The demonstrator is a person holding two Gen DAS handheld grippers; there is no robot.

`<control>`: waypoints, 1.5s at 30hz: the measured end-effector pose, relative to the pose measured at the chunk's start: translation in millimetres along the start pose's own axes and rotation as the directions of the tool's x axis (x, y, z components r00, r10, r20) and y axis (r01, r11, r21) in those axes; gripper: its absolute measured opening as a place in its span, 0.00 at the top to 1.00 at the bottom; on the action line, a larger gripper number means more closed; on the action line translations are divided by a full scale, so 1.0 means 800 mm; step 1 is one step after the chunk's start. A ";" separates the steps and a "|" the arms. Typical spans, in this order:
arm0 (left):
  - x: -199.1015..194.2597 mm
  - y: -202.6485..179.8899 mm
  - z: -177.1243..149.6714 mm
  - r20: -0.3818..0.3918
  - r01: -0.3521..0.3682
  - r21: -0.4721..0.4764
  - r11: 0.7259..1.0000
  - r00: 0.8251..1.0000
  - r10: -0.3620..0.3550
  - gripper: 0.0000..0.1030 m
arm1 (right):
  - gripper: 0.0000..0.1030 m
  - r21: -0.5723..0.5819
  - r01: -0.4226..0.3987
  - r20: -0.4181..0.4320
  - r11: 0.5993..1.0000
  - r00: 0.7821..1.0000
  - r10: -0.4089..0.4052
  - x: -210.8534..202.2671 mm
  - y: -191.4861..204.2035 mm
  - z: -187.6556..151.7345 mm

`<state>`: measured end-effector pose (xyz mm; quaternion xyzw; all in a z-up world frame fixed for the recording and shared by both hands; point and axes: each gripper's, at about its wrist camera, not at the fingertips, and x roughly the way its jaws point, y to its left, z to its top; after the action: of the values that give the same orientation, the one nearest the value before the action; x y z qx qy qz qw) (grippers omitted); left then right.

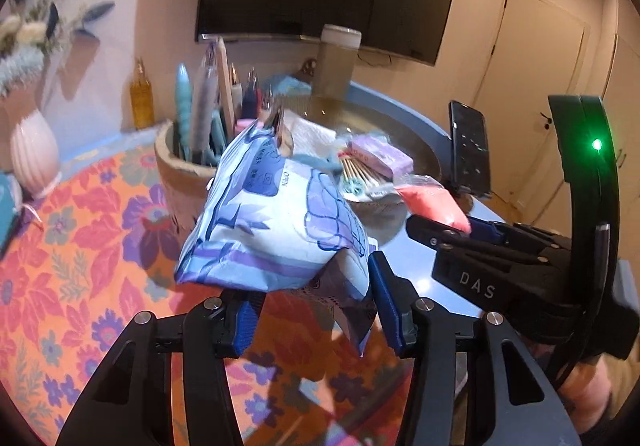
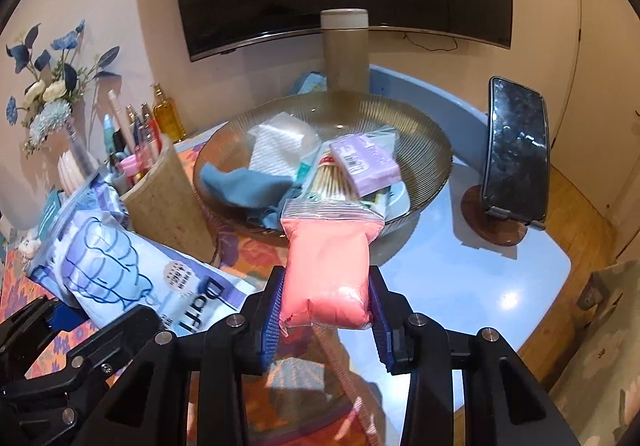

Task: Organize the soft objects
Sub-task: 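Carry wipes pack in left tool and pink pouch in right tool to bowl, then open left tool releasing wipes pack while right tool releases pink pouch into bowl, then bring both open tools back over the remaining table items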

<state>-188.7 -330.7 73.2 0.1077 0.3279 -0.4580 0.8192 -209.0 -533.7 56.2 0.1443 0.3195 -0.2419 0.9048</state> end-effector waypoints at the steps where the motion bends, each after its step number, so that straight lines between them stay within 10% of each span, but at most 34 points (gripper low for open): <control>1: 0.001 -0.002 -0.001 0.004 -0.010 0.005 1.000 1.000 0.010 0.56 | 0.63 0.002 -0.001 0.000 1.000 1.000 0.001 0.001 -0.001 0.000; 8: -0.003 -0.019 -0.017 -0.005 -0.009 0.064 0.998 1.000 0.009 0.58 | 0.63 0.009 -0.014 -0.005 1.000 1.000 0.014 0.005 -0.003 -0.001; 22: 0.043 -0.057 0.077 0.060 0.011 0.245 0.969 0.998 -0.026 0.58 | 0.63 0.037 0.058 0.120 0.998 0.991 -0.062 -0.013 -0.040 0.061; 30: 0.089 -0.072 0.100 0.108 -0.058 0.261 0.964 0.994 0.031 0.58 | 0.63 0.143 -0.128 0.070 0.981 0.990 0.119 0.046 -0.066 0.136; 35: 0.107 -0.074 0.100 0.149 -0.125 0.283 0.951 0.985 0.086 0.45 | 0.50 0.192 -0.182 0.000 0.964 0.983 0.185 0.096 -0.071 0.155; 37: 0.111 -0.081 0.095 0.157 -0.145 0.318 0.937 0.983 0.099 0.23 | 0.43 0.213 -0.168 -0.020 0.962 0.984 0.177 0.108 -0.076 0.155; 45: 0.096 -0.095 0.081 0.169 -0.163 0.367 0.916 0.980 0.106 0.21 | 0.42 0.239 -0.158 0.002 0.958 0.987 0.162 0.088 -0.095 0.137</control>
<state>-194.7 -456.8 83.2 0.2527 0.1643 -0.4619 0.8341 -145.8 -667.7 85.3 0.2795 0.2834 -0.2032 0.8946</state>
